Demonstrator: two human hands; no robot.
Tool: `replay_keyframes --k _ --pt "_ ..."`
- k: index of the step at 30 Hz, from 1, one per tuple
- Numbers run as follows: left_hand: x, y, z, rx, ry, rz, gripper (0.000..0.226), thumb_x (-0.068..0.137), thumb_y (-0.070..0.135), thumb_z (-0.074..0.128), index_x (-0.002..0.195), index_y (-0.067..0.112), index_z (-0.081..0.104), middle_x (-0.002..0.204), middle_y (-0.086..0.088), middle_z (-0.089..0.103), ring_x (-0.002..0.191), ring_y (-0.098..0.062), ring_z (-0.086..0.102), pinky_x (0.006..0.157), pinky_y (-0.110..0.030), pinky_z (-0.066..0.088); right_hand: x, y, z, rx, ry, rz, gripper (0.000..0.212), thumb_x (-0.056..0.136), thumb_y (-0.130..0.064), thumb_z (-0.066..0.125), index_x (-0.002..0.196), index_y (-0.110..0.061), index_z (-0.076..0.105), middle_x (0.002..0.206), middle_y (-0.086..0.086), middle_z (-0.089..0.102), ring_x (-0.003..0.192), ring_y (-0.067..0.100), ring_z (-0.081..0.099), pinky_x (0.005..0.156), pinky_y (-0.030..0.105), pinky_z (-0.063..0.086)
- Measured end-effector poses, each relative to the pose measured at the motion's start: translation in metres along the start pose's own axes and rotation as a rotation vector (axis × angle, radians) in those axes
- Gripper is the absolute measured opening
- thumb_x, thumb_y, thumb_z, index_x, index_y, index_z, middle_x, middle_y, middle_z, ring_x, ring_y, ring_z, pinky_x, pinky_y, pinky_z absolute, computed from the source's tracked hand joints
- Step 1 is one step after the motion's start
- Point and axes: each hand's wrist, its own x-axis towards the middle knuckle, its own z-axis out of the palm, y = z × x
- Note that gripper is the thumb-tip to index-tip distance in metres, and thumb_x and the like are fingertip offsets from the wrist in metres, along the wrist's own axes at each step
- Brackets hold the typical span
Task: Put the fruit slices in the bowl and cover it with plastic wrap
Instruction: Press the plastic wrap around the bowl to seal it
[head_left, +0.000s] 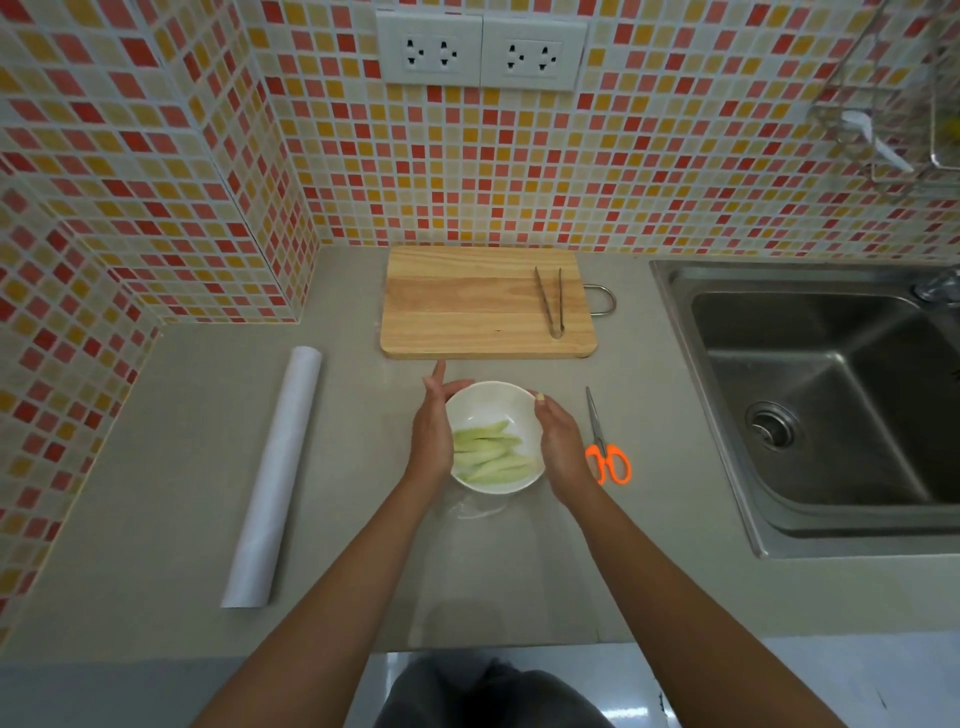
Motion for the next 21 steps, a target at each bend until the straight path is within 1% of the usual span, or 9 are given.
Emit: replay_keyframes --k 2,4,5,7,10,12,14,18,21 --pt "0.013 0.007 -0.006 0.011 -0.096 -0.048 0.056 0.097 0.054 0.005 0.131 0.043 0.049 0.131 -0.006 0.06 0.117 -0.021 0.057 0.103 -0.034 0.039 -0.005 0.006 0.004 0.029 0.053 -0.005 0.028 0.101 -0.015 0.037 0.102 -0.016 0.065 0.091 -0.005 0.067 0.082 0.004 0.061 0.067 0.007 0.048" --pt "0.023 0.011 -0.014 0.112 -0.164 -0.05 0.059 0.096 0.056 0.005 0.144 0.037 0.035 0.125 -0.003 0.063 0.115 -0.017 0.057 0.101 -0.031 0.038 -0.008 0.008 0.004 0.082 0.109 0.027 0.027 0.098 -0.011 0.04 0.098 -0.005 0.066 0.087 0.002 0.066 0.081 0.012 0.061 0.07 0.016 0.05" --pt "0.026 0.011 -0.018 0.155 -0.145 -0.035 0.059 0.096 0.056 0.007 0.143 0.037 0.038 0.123 0.001 0.063 0.115 -0.013 0.055 0.098 -0.027 0.038 -0.008 0.008 0.003 0.097 0.149 0.028 0.027 0.096 -0.009 0.041 0.095 0.001 0.066 0.086 0.006 0.066 0.083 0.017 0.06 0.072 0.023 0.048" --pt "0.026 0.009 -0.027 0.158 0.021 -0.008 0.052 0.099 0.053 0.022 0.132 0.029 0.054 0.117 0.004 0.064 0.109 -0.01 0.056 0.088 -0.02 0.039 -0.005 0.008 0.001 0.035 0.231 -0.028 0.027 0.095 -0.009 0.044 0.092 0.001 0.068 0.087 0.008 0.066 0.085 0.019 0.059 0.077 0.031 0.046" --pt "0.014 -0.005 -0.037 0.288 0.255 0.031 0.03 0.099 0.03 0.04 0.099 0.015 0.066 0.096 -0.005 0.068 0.091 -0.019 0.063 0.078 -0.029 0.047 0.002 0.002 0.002 -0.109 0.261 -0.131 0.029 0.098 -0.02 0.047 0.091 0.0 0.066 0.09 0.009 0.067 0.087 0.016 0.058 0.081 0.032 0.044" --pt "0.006 -0.015 -0.037 0.471 0.241 -0.044 0.034 0.099 0.031 0.039 0.082 0.01 0.061 0.079 -0.003 0.062 0.082 -0.025 0.059 0.069 -0.032 0.04 0.008 -0.002 0.008 -0.161 0.206 -0.143 0.033 0.098 -0.025 0.048 0.084 0.003 0.061 0.078 0.009 0.059 0.077 0.013 0.052 0.072 0.031 0.041" --pt "0.0 -0.02 -0.035 0.575 0.174 -0.159 0.046 0.1 0.039 0.033 0.079 0.007 0.059 0.073 0.0 0.057 0.08 -0.025 0.056 0.068 -0.03 0.035 0.012 -0.004 0.012 -0.245 0.124 -0.123 0.03 0.097 -0.023 0.048 0.085 -0.002 0.065 0.076 0.002 0.059 0.075 0.012 0.051 0.068 0.027 0.04" --pt "0.005 -0.018 -0.035 0.485 0.074 -0.35 0.065 0.1 0.047 0.025 0.099 -0.004 0.066 0.099 -0.015 0.066 0.098 -0.033 0.061 0.088 -0.038 0.048 0.015 -0.002 0.008 -0.323 0.056 -0.092 0.028 0.095 -0.009 0.046 0.106 -0.006 0.071 0.102 0.005 0.071 0.098 0.019 0.063 0.086 0.031 0.049" --pt "0.007 -0.017 -0.032 0.418 0.023 -0.384 0.065 0.1 0.046 0.027 0.109 -0.004 0.066 0.112 -0.024 0.066 0.108 -0.037 0.061 0.096 -0.04 0.047 0.013 -0.001 0.004 -0.28 0.068 -0.099 0.029 0.095 -0.007 0.045 0.105 -0.006 0.072 0.1 0.005 0.071 0.098 0.02 0.064 0.085 0.03 0.049"
